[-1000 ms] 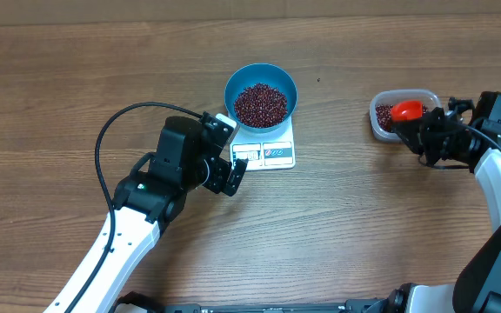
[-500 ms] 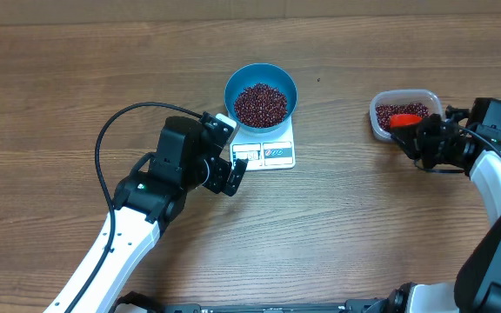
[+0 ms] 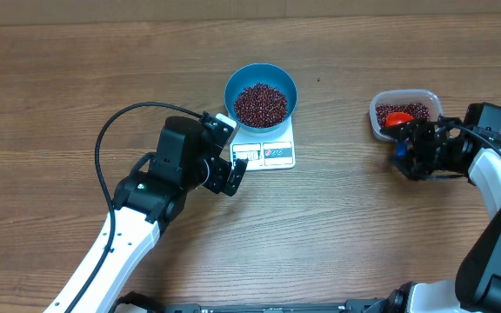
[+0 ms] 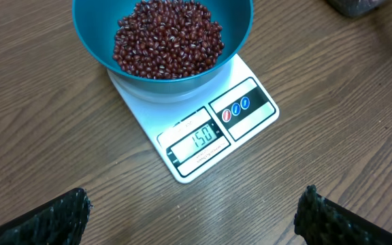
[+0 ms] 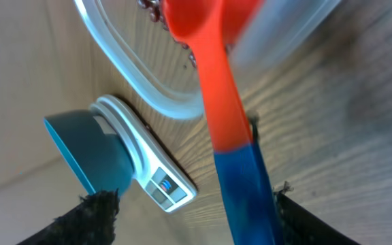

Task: Scoop item into bowl and weigh 150g on scale
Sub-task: 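Lower the red scoop into the bean tub with the right gripper, then open the right gripper and release the scoop in the tub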

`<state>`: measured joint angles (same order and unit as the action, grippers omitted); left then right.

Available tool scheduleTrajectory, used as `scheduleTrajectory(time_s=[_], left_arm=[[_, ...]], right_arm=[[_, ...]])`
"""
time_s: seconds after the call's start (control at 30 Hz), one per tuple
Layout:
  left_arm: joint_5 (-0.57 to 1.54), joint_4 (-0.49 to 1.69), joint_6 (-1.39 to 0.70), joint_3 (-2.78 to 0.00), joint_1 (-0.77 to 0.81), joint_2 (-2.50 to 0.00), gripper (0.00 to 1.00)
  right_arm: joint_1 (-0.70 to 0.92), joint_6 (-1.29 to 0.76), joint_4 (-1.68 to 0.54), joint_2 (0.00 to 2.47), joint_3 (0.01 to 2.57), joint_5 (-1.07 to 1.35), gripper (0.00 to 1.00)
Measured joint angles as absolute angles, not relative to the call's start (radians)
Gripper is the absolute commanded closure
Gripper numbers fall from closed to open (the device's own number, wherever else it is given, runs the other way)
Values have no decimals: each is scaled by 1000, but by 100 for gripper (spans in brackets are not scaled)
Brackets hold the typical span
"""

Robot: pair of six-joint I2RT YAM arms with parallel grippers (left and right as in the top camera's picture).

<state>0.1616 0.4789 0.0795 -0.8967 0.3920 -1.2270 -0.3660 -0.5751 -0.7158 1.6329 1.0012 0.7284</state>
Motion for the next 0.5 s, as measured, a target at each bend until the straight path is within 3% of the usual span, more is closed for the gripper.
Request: scheduleTrajectory(time_s=[0.5], left_arm=[[162,479,80,-897,392,-1227,0]], right_arm=[[-366,-260,-1366,1327,1399,478,5]])
